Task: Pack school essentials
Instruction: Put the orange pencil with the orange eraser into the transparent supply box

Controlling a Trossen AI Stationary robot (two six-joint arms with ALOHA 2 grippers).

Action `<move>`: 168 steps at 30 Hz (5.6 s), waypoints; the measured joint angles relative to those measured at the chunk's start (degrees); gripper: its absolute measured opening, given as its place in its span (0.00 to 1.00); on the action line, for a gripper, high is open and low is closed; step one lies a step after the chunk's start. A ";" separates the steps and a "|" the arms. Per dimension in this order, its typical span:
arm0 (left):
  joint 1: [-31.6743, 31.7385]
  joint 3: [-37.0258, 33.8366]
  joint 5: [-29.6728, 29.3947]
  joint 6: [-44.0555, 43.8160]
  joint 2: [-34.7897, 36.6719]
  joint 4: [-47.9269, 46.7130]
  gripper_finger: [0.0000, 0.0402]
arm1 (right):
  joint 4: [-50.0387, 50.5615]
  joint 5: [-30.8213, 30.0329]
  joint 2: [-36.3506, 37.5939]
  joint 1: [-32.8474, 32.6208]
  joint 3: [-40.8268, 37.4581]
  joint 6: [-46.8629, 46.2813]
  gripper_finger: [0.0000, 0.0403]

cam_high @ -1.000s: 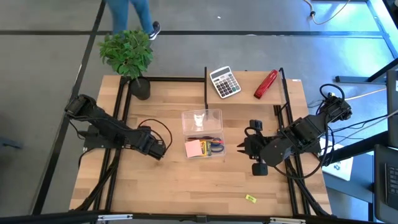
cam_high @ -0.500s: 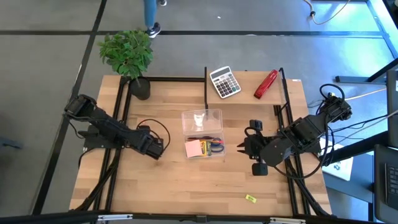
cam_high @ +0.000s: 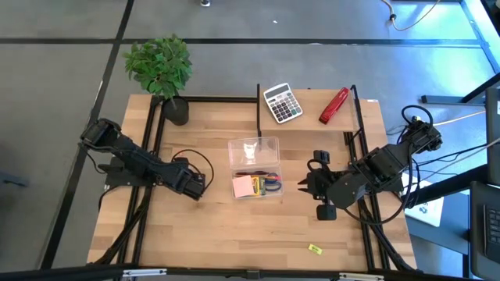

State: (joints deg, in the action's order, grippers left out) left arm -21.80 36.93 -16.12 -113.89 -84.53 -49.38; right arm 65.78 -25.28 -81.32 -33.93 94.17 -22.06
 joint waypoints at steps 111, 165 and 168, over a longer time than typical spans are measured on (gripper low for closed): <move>-7.07 27.01 -10.04 51.20 -0.07 -2.78 0.00 | 2.56 -4.24 0.04 -0.01 0.00 -1.90 0.17; 13.70 27.80 0.37 104.02 -19.37 29.00 0.00 | 5.31 -12.57 0.04 -0.01 0.02 -6.23 0.17; 14.06 27.80 0.51 104.02 -19.30 29.06 0.01 | 5.31 -12.55 0.04 -0.01 0.02 -6.24 0.17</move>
State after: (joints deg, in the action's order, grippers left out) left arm -7.74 64.73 -15.61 -9.86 -103.83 -20.32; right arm 71.09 -37.82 -81.28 -33.93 94.19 -28.30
